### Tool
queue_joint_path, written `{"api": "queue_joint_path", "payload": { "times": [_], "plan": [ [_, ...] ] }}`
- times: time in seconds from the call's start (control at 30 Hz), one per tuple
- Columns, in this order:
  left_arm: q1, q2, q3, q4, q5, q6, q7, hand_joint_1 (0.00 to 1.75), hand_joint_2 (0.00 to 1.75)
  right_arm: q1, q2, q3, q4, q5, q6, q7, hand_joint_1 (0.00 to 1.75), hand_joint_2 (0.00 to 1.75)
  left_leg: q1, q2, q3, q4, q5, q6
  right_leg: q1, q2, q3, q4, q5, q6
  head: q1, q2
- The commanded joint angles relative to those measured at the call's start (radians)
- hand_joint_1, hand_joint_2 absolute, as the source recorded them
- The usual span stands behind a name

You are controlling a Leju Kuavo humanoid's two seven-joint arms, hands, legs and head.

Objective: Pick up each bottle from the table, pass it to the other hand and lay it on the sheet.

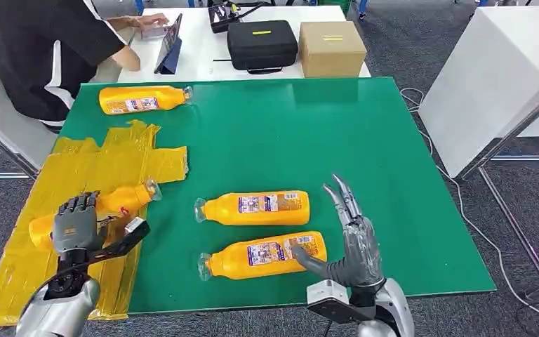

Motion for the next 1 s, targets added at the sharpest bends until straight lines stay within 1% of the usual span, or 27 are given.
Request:
{"api": "queue_joint_path", "payload": {
  "times": [0.03, 0.1, 0.17, 0.27, 0.33, 0.67, 0.8, 0.83, 1.0],
  "plan": [
    [-0.055, -0.036, 0.053, 0.110, 0.033, -0.022, -0.043, 0.00, 1.75, -0.014, 0.004, -0.032, 0.052, -0.001, 0.006, 0.006, 0.00, 1.75, 0.000, 0.000, 0.004, -0.001, -0.001, -0.003, 0.000, 0.000, 0.005, -0.002, -0.001, 0.000, 0.000, 0.000],
    [-0.055, -0.036, 0.053, 0.110, 0.033, -0.022, -0.043, 0.00, 1.75, -0.014, 0.004, -0.032, 0.052, -0.001, 0.006, 0.006, 0.00, 1.75, 0.000, 0.000, 0.005, -0.001, -0.001, -0.003, 0.000, 0.000, 0.006, -0.002, -0.001, 0.000, 0.000, 0.000],
    [-0.055, -0.036, 0.053, 0.110, 0.033, -0.022, -0.043, 0.00, 1.75, -0.014, 0.004, -0.032, 0.052, -0.001, 0.006, 0.006, 0.00, 1.75, 0.000, 0.000, 0.002, -0.001, 0.000, -0.001, 0.000, 0.000, 0.002, -0.001, 0.000, 0.000, 0.000, 0.000],
    [-0.055, -0.036, 0.053, 0.110, 0.033, -0.022, -0.043, 0.00, 1.75, -0.014, 0.004, -0.032, 0.052, -0.001, 0.006, 0.006, 0.00, 1.75, 0.000, 0.001, 0.005, -0.001, -0.001, -0.004, 0.000, 0.000, 0.006, -0.002, -0.001, -0.001, 0.000, 0.000],
    [-0.055, -0.036, 0.053, 0.110, 0.033, -0.022, -0.043, 0.00, 1.75, -0.014, 0.004, -0.032, 0.052, -0.001, 0.006, 0.006, 0.00, 1.75, 0.000, 0.000, 0.002, -0.001, 0.000, -0.002, 0.000, 0.000, 0.003, -0.001, 0.000, 0.000, 0.000, 0.000],
    [-0.055, -0.036, 0.053, 0.110, 0.033, -0.022, -0.043, 0.00, 1.75, -0.014, 0.004, -0.032, 0.052, -0.001, 0.006, 0.006, 0.00, 1.75, 0.000, 0.001, 0.003, -0.001, 0.000, -0.002, 0.000, 0.000, 0.003, -0.001, 0.000, 0.000, 0.000, 0.000],
    [-0.048, -0.045, 0.072, 0.095, 0.099, -0.046, -0.115, 0.00, 1.75, -0.011, -0.012, -0.027, 0.065, -0.013, 0.001, 0.004, 0.00, 1.75, 0.000, 0.001, 0.006, -0.001, -0.001, -0.004, 0.000, 0.001, 0.006, -0.002, -0.001, -0.001, 0.000, 0.000],
    [-0.046, -0.049, 0.071, 0.087, 0.108, -0.047, -0.123, 0.00, 1.75, -0.014, -0.011, -0.026, 0.072, -0.013, 0.002, 0.003, 0.00, 1.75, 0.000, 0.001, 0.004, -0.001, -0.001, -0.002, 0.000, 0.000, 0.004, -0.002, 0.000, 0.000, 0.000, 0.000],
    [-0.041, -0.059, 0.049, 0.055, 0.114, -0.052, -0.130, 0.00, 1.75, -0.036, -0.013, -0.015, 0.095, -0.012, 0.001, 0.005, 0.00, 1.75, 0.000, 0.001, 0.005, -0.001, -0.001, -0.003, 0.000, 0.000, 0.006, -0.002, -0.001, 0.000, 0.000, 0.000]
  ]
}}
